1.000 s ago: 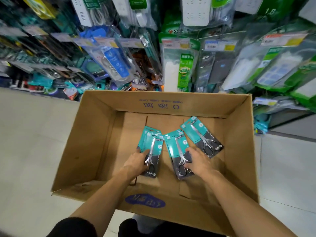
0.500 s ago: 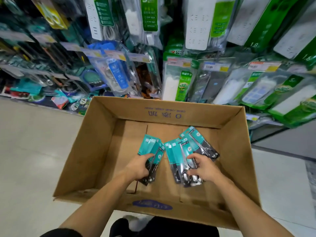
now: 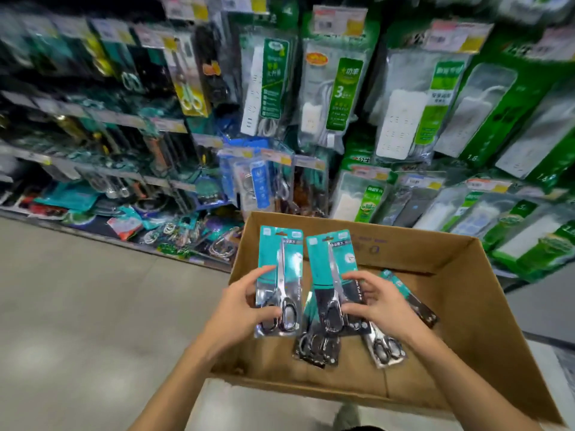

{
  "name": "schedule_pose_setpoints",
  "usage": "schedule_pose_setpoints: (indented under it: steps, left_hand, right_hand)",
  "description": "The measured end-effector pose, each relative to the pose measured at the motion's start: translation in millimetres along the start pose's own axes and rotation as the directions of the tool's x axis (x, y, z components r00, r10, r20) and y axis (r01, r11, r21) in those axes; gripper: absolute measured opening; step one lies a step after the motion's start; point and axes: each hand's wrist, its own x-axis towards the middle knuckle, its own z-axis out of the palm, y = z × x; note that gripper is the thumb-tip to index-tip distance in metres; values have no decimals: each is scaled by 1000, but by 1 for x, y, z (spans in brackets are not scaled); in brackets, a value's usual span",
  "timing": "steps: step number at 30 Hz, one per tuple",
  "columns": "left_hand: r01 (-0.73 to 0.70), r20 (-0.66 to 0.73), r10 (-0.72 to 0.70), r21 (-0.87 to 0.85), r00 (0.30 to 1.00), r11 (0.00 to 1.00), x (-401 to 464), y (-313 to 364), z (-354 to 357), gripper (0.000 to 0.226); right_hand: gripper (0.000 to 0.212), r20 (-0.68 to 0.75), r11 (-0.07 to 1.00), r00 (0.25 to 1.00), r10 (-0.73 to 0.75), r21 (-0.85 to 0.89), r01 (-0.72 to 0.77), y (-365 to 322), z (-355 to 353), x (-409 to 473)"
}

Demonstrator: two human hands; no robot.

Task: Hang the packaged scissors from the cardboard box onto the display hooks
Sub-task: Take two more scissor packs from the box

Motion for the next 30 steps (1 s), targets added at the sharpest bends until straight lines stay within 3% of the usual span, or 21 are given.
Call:
schedule_pose_setpoints:
  steps: [5,12,19,30]
  left_hand:
    - [-46,-144,24,-153,989,987,-52,-9,-82,74]
    - [-89,-319,8,-239,948,967,-133,-38,-175,74]
    - [-57,-464,-39,-190,885,980,-187,-65,-238,75]
    - [-39,-559,-87,-209,824,977,-188,-84,-332,67]
  right_hand:
    - [55,23,989,991,-128,74,126,-67,74,3]
    - [53,133,956,954,-270,155,249,-145,186,2]
    - [50,321,942,888,-328,176,285,-193,268,9]
    - [52,388,922,842,-374,251,294,-235,363,77]
